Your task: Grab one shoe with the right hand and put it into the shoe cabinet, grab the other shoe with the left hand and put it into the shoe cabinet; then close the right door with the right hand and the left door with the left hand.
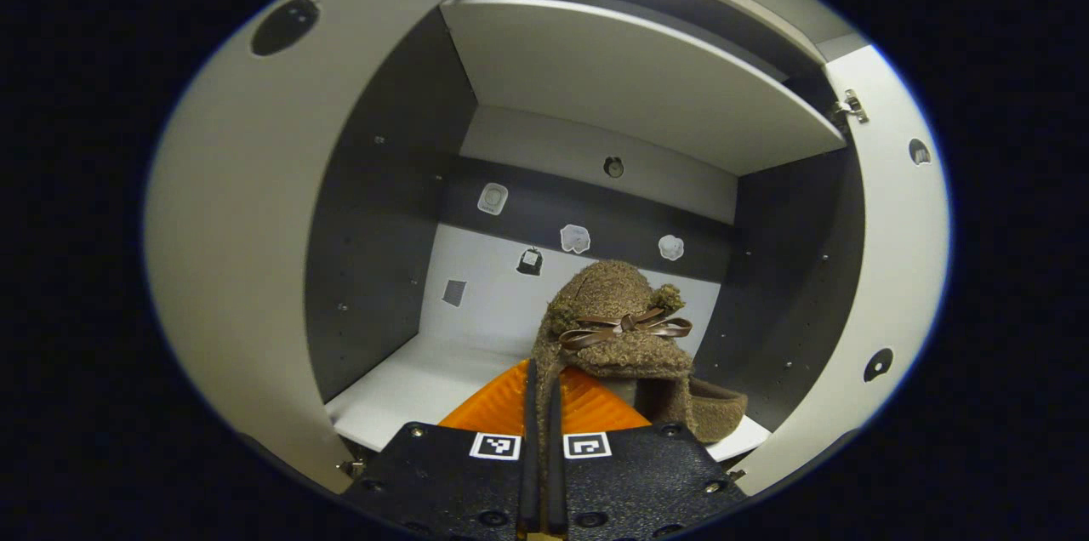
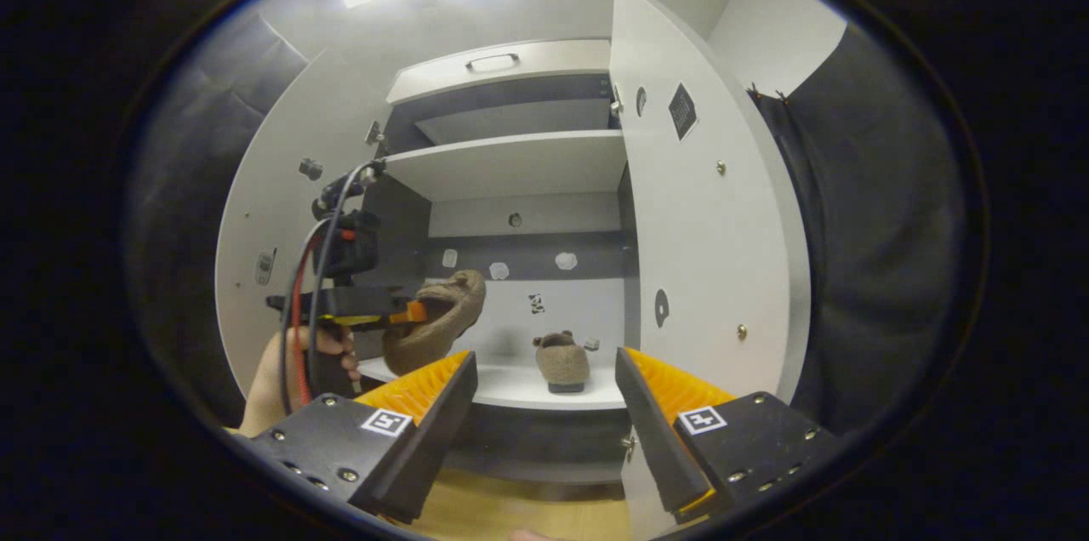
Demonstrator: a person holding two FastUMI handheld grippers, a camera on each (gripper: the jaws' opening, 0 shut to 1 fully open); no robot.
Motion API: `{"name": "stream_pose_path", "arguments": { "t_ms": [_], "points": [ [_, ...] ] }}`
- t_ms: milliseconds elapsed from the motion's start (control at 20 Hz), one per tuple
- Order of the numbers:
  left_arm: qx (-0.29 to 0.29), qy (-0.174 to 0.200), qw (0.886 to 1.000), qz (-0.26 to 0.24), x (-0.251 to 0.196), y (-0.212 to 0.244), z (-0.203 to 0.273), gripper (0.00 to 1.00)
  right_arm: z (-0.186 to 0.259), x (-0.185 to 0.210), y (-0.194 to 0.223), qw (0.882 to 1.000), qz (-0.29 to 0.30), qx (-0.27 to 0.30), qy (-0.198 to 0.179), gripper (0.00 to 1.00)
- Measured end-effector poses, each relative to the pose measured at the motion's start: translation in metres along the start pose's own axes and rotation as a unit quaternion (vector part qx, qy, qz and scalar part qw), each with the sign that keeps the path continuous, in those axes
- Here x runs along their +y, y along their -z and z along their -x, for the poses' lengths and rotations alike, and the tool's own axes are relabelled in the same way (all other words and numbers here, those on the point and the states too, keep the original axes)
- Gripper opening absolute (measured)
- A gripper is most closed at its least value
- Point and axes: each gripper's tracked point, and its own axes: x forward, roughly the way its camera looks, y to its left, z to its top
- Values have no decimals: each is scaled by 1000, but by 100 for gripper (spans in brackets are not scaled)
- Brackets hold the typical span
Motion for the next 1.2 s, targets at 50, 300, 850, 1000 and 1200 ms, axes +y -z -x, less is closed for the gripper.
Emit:
{"name": "stream_pose_path", "arguments": {
  "t_ms": [50, 300, 850, 1000, 1200],
  "points": [
    [10, -8, 1000, 0, 1, 5, -13, 4, -1, -2, 2, 1000, 0, 2, 0, 98],
    [74, -33, 997, -16, 9, 42, -68, 4, -1, -9, 13, 1000, 1, 17, -5, 98],
    [45, -17, 998, -49, 4, 20, -51, 100, 6, -4, 18, 1000, 9, 26, -2, 98],
    [19, 2, 998, -55, -4, 1, -15, 98, 17, 2, 17, 1000, 6, 28, -1, 98],
    [-18, 22, 995, -95, -8, -14, 48, 96, 37, 15, 11, 1000, -6, 7, -3, 98]
  ]
}}
